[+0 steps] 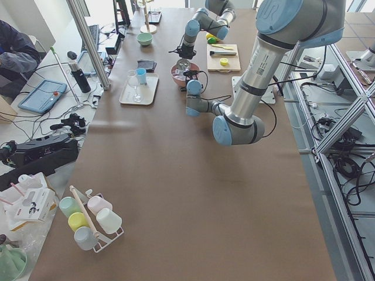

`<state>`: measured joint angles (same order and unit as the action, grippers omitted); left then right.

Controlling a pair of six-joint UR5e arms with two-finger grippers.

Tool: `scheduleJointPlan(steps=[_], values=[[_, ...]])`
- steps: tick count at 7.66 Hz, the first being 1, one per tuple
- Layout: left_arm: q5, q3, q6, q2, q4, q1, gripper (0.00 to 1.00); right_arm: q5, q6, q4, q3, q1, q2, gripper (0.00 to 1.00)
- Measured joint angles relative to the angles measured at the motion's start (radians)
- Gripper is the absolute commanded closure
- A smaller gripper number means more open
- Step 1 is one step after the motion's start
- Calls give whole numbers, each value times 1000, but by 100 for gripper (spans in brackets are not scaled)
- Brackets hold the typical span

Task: Put ice in cup with scoop
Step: 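Lift the scoop full of ice out of the bowl with the right gripper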

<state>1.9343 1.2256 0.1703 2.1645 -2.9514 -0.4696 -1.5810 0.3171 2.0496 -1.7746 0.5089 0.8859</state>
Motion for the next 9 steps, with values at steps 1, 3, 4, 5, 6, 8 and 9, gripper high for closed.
scheduleJointPlan(steps=[1,3,4,5,6,8,9], values=[[0,0,0,0,0,0,2,-9,-14,-20,-19,0,13,100],[2,0,0,0,0,0,2,-26,-34,-35,-68,0,40,100],[3,0,0,-1,0,0,2,-32,-38,-36,-106,0,65,100],[4,0,0,-1,0,0,2,-37,-40,-37,-153,0,97,100],[4,0,0,-1,1,0,2,-43,-41,-37,-198,2,129,100],[5,0,0,-2,2,0,2,-70,-45,-46,-272,16,178,100],[5,0,0,-2,3,0,2,-89,-55,-75,-290,30,195,100]])
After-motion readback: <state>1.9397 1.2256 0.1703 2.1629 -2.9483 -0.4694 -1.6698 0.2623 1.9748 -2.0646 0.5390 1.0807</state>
